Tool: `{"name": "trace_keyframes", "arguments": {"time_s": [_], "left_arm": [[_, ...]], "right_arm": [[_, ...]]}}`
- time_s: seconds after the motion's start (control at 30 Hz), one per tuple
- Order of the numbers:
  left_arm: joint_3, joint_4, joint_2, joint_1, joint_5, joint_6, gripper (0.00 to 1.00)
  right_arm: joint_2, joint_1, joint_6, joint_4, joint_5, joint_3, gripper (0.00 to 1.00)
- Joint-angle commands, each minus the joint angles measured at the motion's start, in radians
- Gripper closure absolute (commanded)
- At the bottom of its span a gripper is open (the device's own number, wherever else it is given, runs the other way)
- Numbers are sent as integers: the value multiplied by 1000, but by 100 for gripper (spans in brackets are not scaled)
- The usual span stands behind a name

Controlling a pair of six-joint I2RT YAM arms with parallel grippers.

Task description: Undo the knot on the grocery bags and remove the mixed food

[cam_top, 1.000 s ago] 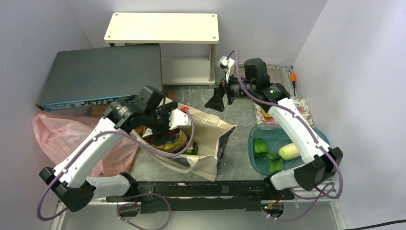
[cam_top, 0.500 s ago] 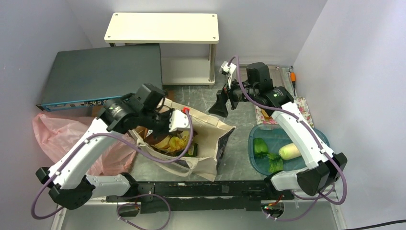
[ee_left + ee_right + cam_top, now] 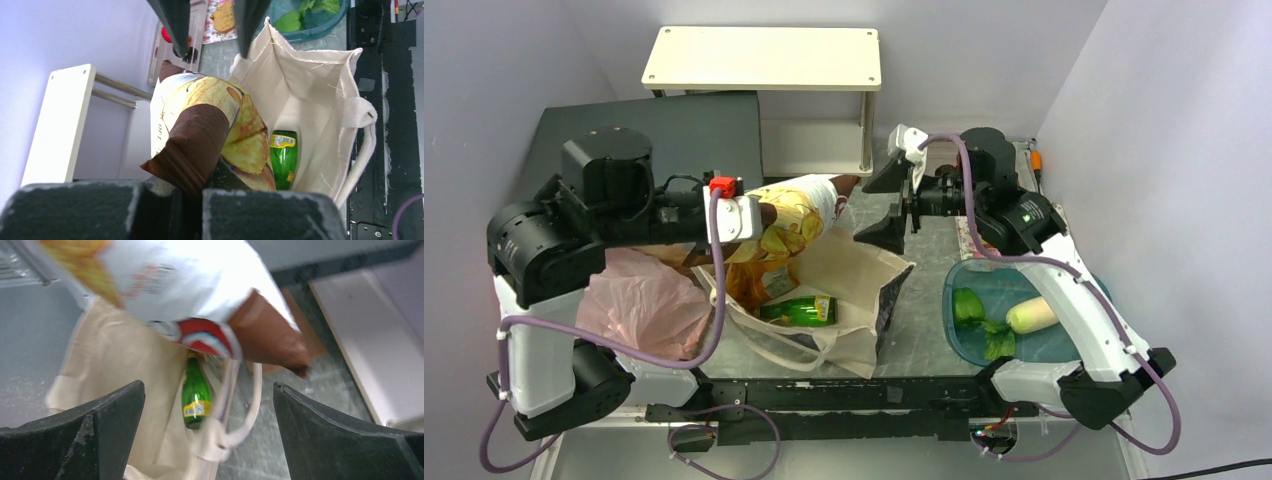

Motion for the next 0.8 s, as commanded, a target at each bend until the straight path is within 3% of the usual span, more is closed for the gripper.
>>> {"name": "trace_keyframes", "arguments": {"time_s": [0.0,0.13,0.2,0.3,0.67,0.77], "left_arm": [[16,99,-35,4,-33,20,100],[3,83,-38,4,32,66,100],[-84,88,-71,2,74,130,100],[-177,135,-115,-6,95,185,100],[-111,215,-29,-28,188,219,100],[-139,278,-37,-38,167,235,100]], "right_arm": [[-69,149,-186,49,16,49,0],[-93,295,-355,80,196,26,0],[-99,317,-390,121,258,22,0],[-89,325,-415,141,266,53,0],[1,395,-484,94,197,98,0],[40,394,-534,63,198,125,10]]}}
